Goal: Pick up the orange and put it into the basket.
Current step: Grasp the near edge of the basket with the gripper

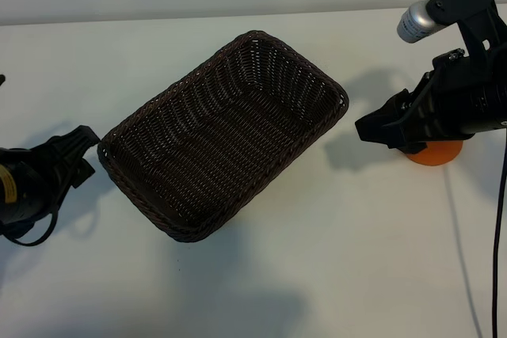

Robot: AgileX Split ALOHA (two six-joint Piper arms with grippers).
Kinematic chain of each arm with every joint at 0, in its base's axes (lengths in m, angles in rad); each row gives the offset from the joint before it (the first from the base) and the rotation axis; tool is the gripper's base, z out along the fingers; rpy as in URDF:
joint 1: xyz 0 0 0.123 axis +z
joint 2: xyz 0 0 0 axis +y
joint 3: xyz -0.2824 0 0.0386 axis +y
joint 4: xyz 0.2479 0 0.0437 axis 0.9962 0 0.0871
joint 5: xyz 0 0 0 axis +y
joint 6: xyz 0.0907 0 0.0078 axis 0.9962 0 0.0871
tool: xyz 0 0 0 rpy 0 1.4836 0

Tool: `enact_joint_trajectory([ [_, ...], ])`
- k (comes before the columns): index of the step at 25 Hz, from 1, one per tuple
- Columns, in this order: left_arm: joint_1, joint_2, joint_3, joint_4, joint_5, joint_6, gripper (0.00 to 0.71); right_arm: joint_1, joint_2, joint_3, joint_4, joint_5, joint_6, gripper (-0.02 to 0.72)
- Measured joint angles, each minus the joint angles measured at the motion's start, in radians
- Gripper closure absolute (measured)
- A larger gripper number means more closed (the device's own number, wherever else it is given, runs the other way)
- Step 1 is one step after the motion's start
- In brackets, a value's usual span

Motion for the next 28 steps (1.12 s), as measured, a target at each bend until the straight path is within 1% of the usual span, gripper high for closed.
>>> enact_joint_trajectory([
  [3, 0.0, 0.0, 0.0, 0.036, -0.028, -0.035, 0.13, 0.0, 0.0, 0.0, 0.0, 0.0, 0.0, 0.107],
  [8, 0.0, 0.02, 0.0, 0.041, -0.052, -0.049, 0.13, 0.0, 0.0, 0.0, 0.0, 0.0, 0.0, 0.108],
  [13, 0.0, 0.075, 0.0, 0.024, -0.117, -0.05, 0.13, 0.0, 0.0, 0.0, 0.0, 0.004, 0.0, 0.108],
  [23, 0.0, 0.176, 0.0, 0.007, -0.186, -0.045, 0.13, 0.0, 0.0, 0.0, 0.0, 0.004, 0.0, 0.108],
  [28, 0.0, 0.255, 0.0, 0.004, -0.267, -0.052, 0.13, 0.0, 0.0, 0.0, 0.0, 0.004, 0.0, 0.108],
])
